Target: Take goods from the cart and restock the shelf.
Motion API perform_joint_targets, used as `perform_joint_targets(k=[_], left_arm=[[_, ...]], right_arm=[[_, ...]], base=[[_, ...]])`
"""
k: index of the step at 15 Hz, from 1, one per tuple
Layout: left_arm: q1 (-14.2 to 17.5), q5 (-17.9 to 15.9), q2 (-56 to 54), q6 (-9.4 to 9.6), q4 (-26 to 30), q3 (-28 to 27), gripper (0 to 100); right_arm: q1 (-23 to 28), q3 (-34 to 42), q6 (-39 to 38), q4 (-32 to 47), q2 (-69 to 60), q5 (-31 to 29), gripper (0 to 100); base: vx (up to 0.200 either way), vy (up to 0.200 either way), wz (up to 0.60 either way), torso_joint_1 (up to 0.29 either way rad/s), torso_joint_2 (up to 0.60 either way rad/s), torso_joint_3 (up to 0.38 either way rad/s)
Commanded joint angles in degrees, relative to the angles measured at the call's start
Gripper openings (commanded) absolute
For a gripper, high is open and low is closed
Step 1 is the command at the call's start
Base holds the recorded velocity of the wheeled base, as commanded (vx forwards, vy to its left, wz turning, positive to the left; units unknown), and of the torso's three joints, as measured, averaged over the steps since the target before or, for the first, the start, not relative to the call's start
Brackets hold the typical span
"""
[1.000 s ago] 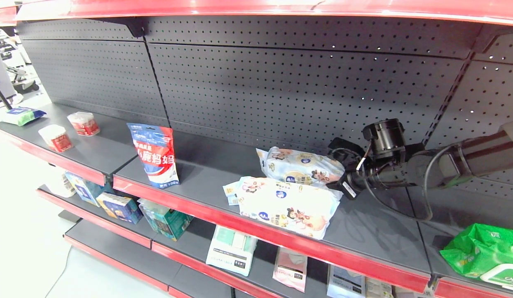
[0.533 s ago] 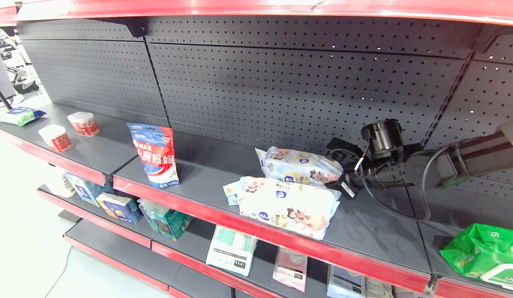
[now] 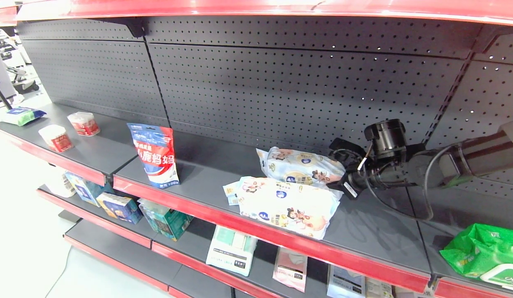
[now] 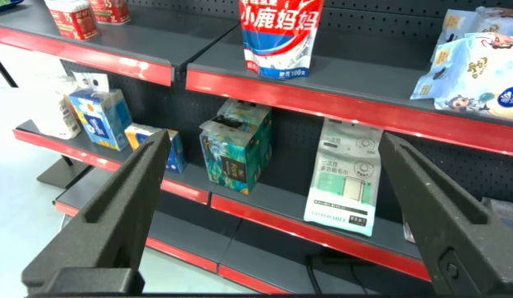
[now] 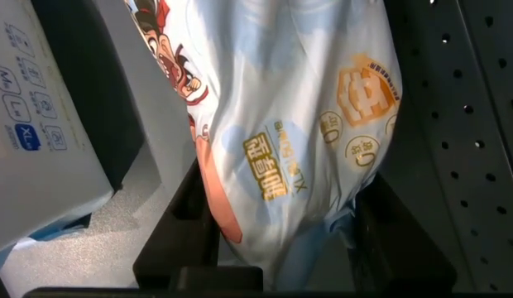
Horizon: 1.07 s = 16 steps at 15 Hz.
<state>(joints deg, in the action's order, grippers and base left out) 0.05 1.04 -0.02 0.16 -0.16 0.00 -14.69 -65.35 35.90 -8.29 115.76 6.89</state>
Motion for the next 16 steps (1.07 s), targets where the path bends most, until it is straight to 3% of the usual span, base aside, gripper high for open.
perform_joint_targets(k=[1, 4, 5, 9, 16], left_arm=[[0.04, 0.02, 0.02, 0.02, -0.02, 0.0, 100], [0.04, 0.02, 0.02, 0.02, -0.02, 0.0, 100], [0.04, 0.02, 0.02, 0.02, -0.02, 0.0, 100], [0.04, 0.02, 0.02, 0.02, -0.02, 0.0, 100], [0.04, 0.02, 0.02, 0.02, -0.02, 0.0, 100]], right_arm=[[0.1, 0.31, 0.05, 0.03, 0.08, -0.03, 0], [0.1, 0.75, 1.01, 0.03, 0.17, -0.12, 0], [0.1, 0.84, 0.92, 0.03, 0.17, -0.12, 100], [0.72, 1.02, 0.4, -0.76, -0.71, -0.3, 100], [3.97, 9.98, -5.14, -0.85, -11.88, -0.65, 100]], base=[[0.0, 0.0, 0.0, 0.0, 0.0, 0.0], [0.0, 0.0, 0.0, 0.0, 0.0, 0.0], [0.0, 0.0, 0.0, 0.0, 0.0, 0.0], [0.0, 0.0, 0.0, 0.0, 0.0, 0.0], [0.0, 0.0, 0.0, 0.0, 0.0, 0.0]])
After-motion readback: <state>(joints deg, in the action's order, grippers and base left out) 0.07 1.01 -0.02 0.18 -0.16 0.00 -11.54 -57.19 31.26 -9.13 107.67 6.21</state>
